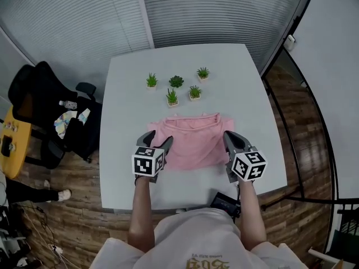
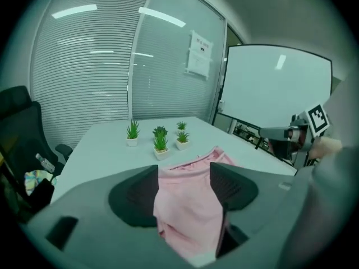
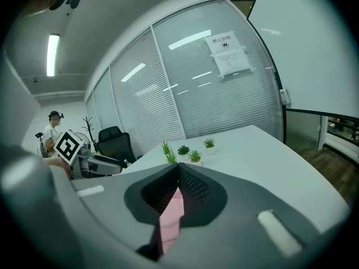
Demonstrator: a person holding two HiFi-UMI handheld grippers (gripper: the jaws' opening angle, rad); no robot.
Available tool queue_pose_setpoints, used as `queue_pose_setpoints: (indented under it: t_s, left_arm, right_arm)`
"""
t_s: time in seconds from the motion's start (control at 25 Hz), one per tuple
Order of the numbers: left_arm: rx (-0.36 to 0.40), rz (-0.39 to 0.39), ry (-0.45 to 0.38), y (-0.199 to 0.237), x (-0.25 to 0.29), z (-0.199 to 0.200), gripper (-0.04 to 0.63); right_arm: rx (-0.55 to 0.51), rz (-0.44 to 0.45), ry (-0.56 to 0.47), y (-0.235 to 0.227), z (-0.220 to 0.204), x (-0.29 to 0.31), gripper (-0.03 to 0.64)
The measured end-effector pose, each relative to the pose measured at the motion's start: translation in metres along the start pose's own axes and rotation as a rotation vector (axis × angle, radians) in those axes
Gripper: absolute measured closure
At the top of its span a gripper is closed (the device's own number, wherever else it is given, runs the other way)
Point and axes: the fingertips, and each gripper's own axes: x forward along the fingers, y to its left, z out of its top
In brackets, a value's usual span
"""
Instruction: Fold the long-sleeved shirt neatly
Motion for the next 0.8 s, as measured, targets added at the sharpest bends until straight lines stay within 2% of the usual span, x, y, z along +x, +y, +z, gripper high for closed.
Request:
queue_pose_setpoints:
  t_s: [0.12, 0.28, 0.44, 0.64, 0.8]
  left_arm:
    - [-0.017, 0.010, -0.081, -0.010, -0.019, 0.009, 0.372]
    - [-0.022, 0.032, -0.177, -0.018, -0.044, 0.021, 0.582]
    - [-0.021, -0.003, -0.222, -0.031, -0.059, 0.022, 0.589]
    - [-0.008, -0.025, -0.217, -0.043, -0.063, 0.021, 0.589]
    - [0.009, -0.038, -0.210, -0.052, -0.064, 0.020, 0.589]
  right_arm:
    - [0.018, 0.046, -0.043, 0.015, 0.004, -0.014, 0.604]
    - [0.027, 0.073, -0.078, 0.031, 0.005, -0.030, 0.604]
    - [-0.014, 0.067, -0.081, 0.041, 0.003, -0.042, 0.604]
    - [-0.070, 0.032, -0.051, 0.042, -0.001, -0.051, 0.604]
    - [-0.069, 0.036, -0.051, 0.043, -0.002, -0.055, 0.604]
